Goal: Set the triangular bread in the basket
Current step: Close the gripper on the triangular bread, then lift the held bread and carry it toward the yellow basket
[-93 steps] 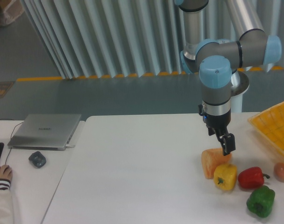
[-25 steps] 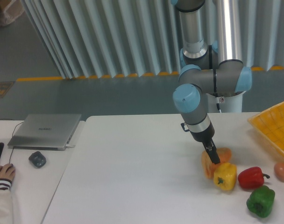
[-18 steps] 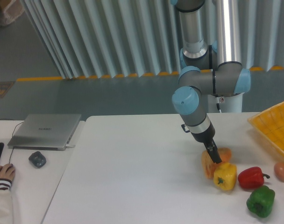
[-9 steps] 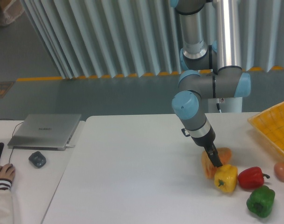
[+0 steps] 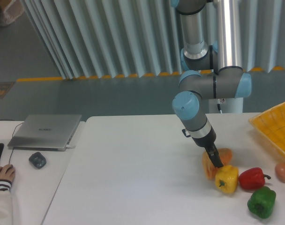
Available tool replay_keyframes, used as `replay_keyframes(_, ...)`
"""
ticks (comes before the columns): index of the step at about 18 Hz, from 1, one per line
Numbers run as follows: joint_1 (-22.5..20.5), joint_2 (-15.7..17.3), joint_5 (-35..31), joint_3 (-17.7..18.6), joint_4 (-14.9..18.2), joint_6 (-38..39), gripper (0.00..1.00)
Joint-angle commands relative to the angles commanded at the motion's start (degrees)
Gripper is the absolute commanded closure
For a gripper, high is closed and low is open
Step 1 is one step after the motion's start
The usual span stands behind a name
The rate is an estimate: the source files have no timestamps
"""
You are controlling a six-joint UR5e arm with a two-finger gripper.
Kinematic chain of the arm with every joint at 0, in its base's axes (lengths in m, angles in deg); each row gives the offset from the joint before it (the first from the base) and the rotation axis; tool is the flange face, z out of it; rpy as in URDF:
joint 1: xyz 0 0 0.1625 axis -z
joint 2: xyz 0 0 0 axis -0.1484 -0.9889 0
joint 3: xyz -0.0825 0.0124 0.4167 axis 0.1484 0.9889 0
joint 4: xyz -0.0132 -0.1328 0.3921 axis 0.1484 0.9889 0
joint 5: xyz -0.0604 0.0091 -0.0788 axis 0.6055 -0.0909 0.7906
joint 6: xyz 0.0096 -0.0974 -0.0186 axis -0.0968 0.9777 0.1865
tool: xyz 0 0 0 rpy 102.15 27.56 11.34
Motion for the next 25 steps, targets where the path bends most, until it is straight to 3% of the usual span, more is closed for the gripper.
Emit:
replay_keyframes(2, 0.0, -0.4, 0.0, 0.0, 0.0, 0.0, 0.03)
replay_keyframes(4, 0.4, -0.4, -1.0, 0.0, -0.1, 0.3, 0.34)
replay_keyframes(5, 0.4, -0.4, -1.1, 0.0, 0.0, 0.5, 0.44)
replay_keyframes(8, 0.5, -0.4, -1.0, -0.3, 0.0, 1.6, 0.60)
replay_keyframes(11, 0.3, -0.1, -0.4, -2.2, 1.1, 1.1, 0.64)
replay_keyframes(17, -1.5, 0.7, 2.9, -7.4, 7.3, 1.0, 0.67)
replay_keyframes(21, -5.1, 1.9, 7.2, -12.6, 14.7, -2.2, 0.67)
replay_keyframes(25, -8.8, 3.7, 13.6, -13.4, 15.2, -4.8, 0.67)
